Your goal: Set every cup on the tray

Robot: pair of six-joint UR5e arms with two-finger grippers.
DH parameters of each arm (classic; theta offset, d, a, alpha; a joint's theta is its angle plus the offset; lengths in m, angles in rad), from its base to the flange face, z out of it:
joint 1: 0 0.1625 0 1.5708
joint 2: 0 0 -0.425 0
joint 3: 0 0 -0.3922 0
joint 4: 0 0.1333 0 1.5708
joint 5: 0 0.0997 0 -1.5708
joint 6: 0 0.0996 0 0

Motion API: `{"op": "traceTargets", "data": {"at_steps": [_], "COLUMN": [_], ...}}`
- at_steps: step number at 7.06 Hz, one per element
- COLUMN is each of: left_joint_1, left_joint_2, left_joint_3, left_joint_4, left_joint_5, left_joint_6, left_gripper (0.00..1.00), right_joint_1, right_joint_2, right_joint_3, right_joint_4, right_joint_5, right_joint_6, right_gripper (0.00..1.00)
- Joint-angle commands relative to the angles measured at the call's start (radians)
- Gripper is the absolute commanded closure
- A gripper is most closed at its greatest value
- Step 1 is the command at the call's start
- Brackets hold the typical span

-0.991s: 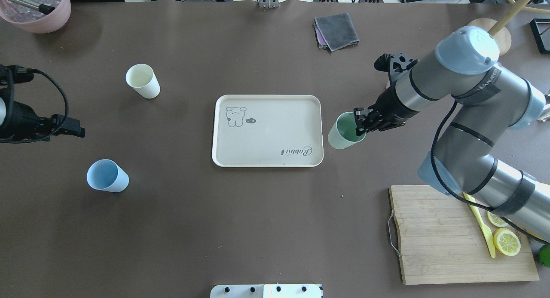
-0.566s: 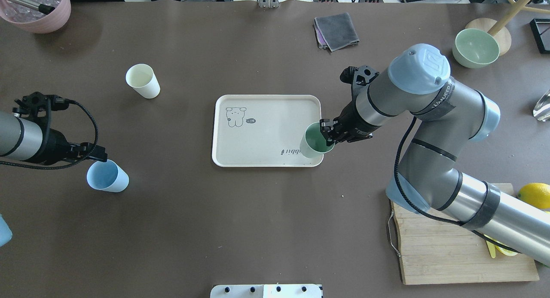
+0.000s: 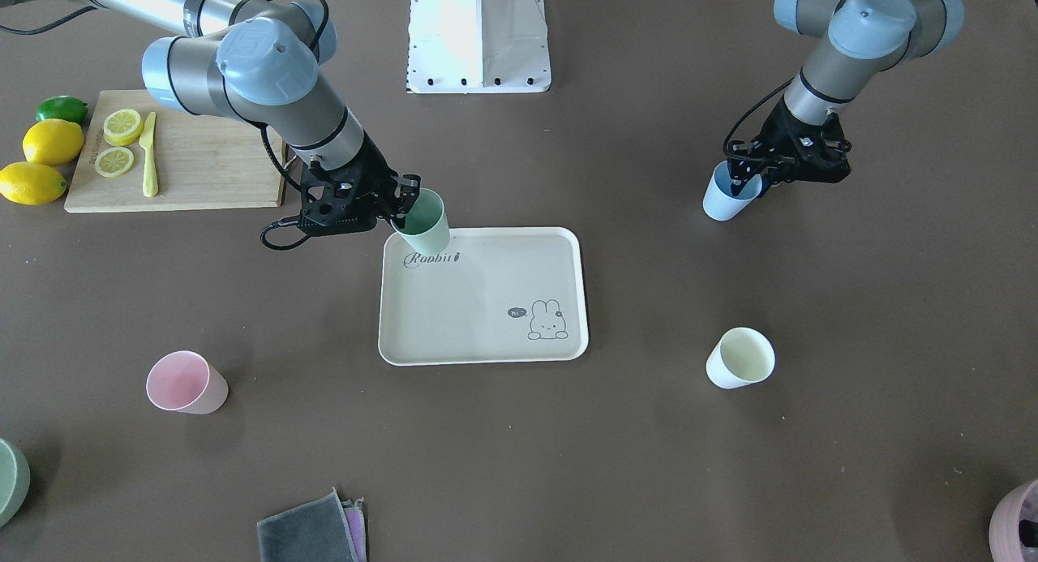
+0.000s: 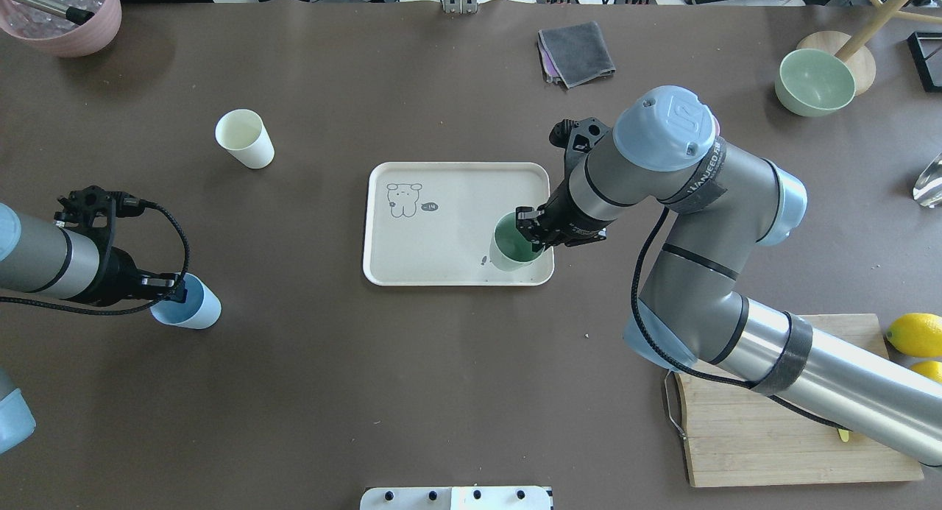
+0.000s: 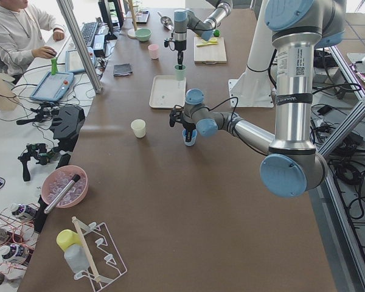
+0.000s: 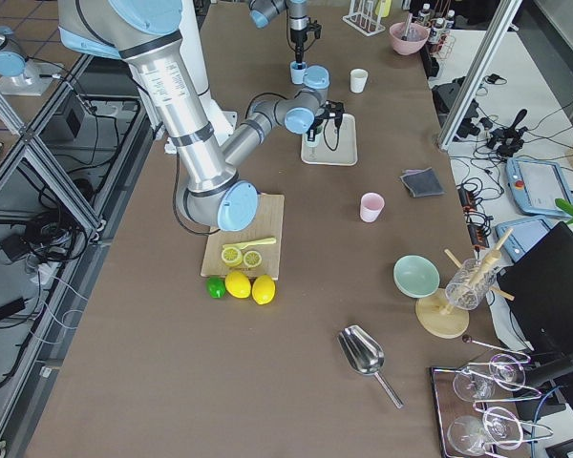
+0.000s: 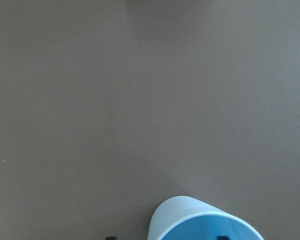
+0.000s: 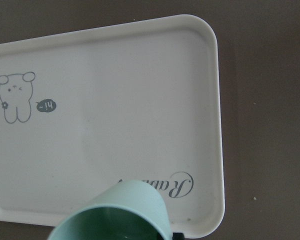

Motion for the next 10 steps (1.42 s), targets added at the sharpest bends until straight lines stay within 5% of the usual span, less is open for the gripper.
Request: {"op": "traceTargets", "data": {"at_steps": [1, 3, 4, 5, 7, 8, 9, 10], "left_joint_1": [0.000, 0.003, 0.010, 0.033, 0.078, 0.081, 0.083, 0.113], "left_joint_2": [-0.114, -0.377, -0.453, -0.522, -0.599, -0.653, -0.664, -0.658], "left_joint_3": [-0.004, 0.061, 0.109, 0.153, 0.229, 0.276, 0.298, 0.296], "left_joint_4": [0.020, 0.134, 0.155, 0.176, 0.182, 0.182, 0.181, 0.175], "left_joint_5": [-0.012, -0.002, 0.027, 0.057, 0.109, 0.117, 0.135, 0.188], "left_joint_6": [-0.015, -0.122, -0.146, -0.165, -0.185, -0.211, -0.213, -0.213], "left_gripper": [1.00, 1.00, 1.00, 1.00, 1.00, 1.00, 0.73, 0.22], "right_joint_1": [-0.014, -0.017, -0.017, -0.017, 0.039, 0.129, 0.209, 0.274], "right_joint_2": [0.013, 0.014, 0.016, 0.017, 0.001, -0.030, -0.083, -0.114], "right_joint_3": [-0.014, -0.044, -0.051, -0.042, 0.001, 0.004, 0.001, -0.011], "right_joint_4": [-0.012, -0.009, -0.004, -0.003, -0.013, -0.018, -0.018, -0.023], "right_joint_5": [-0.022, -0.067, -0.070, -0.070, -0.015, 0.081, 0.127, 0.138], "right_joint_6": [0.008, -0.006, -0.009, -0.009, -0.015, -0.070, -0.187, -0.305], "right_gripper": [1.00, 1.00, 0.29, 0.00, 0.00, 0.00, 0.00, 0.00]}}
